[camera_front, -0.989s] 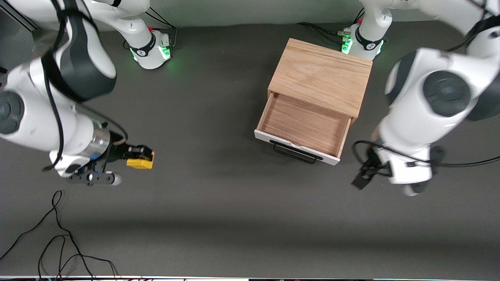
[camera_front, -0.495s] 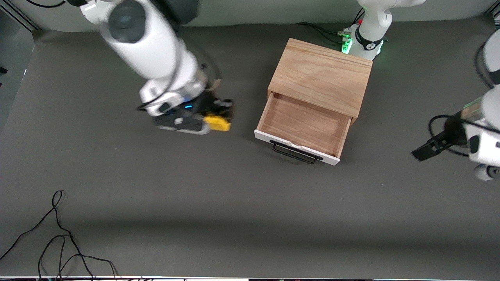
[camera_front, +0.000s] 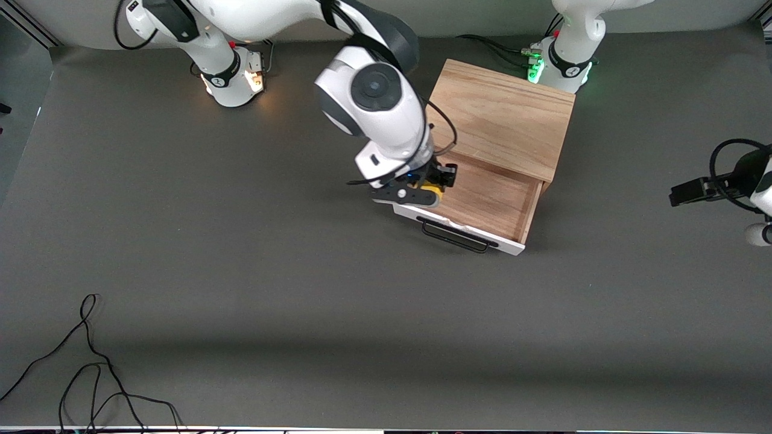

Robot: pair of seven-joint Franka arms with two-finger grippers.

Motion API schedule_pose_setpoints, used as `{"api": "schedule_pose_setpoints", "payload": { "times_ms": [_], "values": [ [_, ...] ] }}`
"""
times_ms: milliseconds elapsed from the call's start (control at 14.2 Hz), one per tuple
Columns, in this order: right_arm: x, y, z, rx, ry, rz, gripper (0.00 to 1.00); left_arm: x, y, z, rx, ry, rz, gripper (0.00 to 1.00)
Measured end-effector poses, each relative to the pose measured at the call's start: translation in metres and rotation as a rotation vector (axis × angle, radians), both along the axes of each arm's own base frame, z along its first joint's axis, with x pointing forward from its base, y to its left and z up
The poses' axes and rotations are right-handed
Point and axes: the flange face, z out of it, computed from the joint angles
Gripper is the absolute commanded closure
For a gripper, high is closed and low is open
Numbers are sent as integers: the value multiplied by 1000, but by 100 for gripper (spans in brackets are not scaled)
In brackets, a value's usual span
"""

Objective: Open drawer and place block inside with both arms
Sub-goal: 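Carry the yellow cube with the right gripper over the open drawer, then lower the cube into the drawer and open the right gripper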

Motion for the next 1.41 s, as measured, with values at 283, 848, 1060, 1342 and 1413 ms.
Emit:
{"api": "schedule_pose_setpoints", "payload": {
  "times_ms": [283, 848, 1060, 1342, 1413],
  "values": [
    [-23, 27, -43, -33, 54, -58, 87, -14, -7, 10, -2, -23, -29, 0],
    [-41, 45, -96, -82, 99, -82, 81, -37, -14, -6, 11, -82, -37, 0],
    [-51, 53, -106, -96, 90, -78, 72, -46, -15, 0, 15, -101, -38, 0],
    [-56, 58, -113, -109, 65, -82, 4, -48, -15, 4, 4, -112, -38, 0],
    [-57, 60, -114, -109, 63, -85, 0, -48, -15, 4, 1, -112, -40, 0]
  ]
}}
